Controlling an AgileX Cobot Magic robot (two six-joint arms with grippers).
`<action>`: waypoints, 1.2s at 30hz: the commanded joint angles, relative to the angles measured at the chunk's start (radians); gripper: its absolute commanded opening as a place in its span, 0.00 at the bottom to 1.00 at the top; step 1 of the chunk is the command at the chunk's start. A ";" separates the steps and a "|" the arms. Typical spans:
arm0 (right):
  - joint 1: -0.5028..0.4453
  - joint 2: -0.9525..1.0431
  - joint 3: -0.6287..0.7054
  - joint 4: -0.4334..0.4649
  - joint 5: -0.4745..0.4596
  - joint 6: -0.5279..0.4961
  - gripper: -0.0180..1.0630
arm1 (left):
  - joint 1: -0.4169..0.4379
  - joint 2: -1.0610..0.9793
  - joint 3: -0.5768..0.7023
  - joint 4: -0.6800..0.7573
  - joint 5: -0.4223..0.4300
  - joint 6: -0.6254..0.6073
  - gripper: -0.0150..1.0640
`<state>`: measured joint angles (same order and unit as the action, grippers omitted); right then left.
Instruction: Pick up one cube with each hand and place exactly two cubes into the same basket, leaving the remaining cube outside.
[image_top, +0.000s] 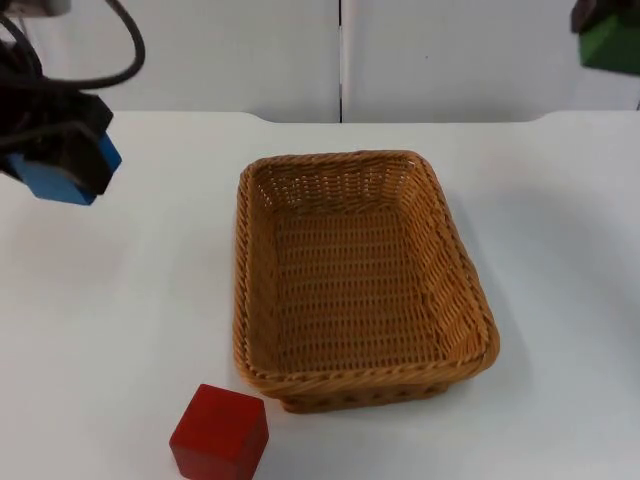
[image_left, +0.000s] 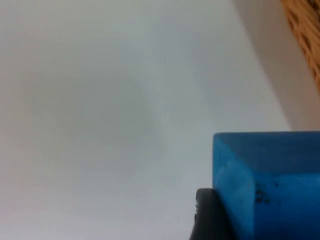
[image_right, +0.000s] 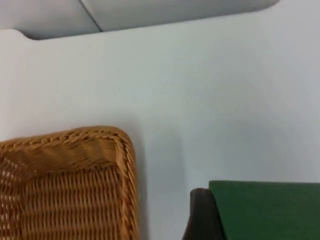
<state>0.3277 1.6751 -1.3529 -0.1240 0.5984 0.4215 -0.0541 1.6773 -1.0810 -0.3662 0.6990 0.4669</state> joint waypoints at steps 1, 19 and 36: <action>0.007 -0.040 -0.001 0.000 0.046 -0.073 0.02 | -0.004 -0.029 -0.004 -0.009 0.030 -0.037 0.01; 0.007 -0.062 -0.001 0.289 0.224 -0.586 0.02 | -0.006 -0.089 -0.011 -0.072 0.155 -0.157 0.01; 0.024 -0.014 -0.095 0.285 0.243 -0.602 0.02 | -0.078 -0.091 -0.011 -0.103 0.176 -0.188 0.01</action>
<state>0.3325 1.6373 -1.3879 0.1619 0.8236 -0.1733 -0.0916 1.5991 -1.0848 -0.4496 0.8787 0.2870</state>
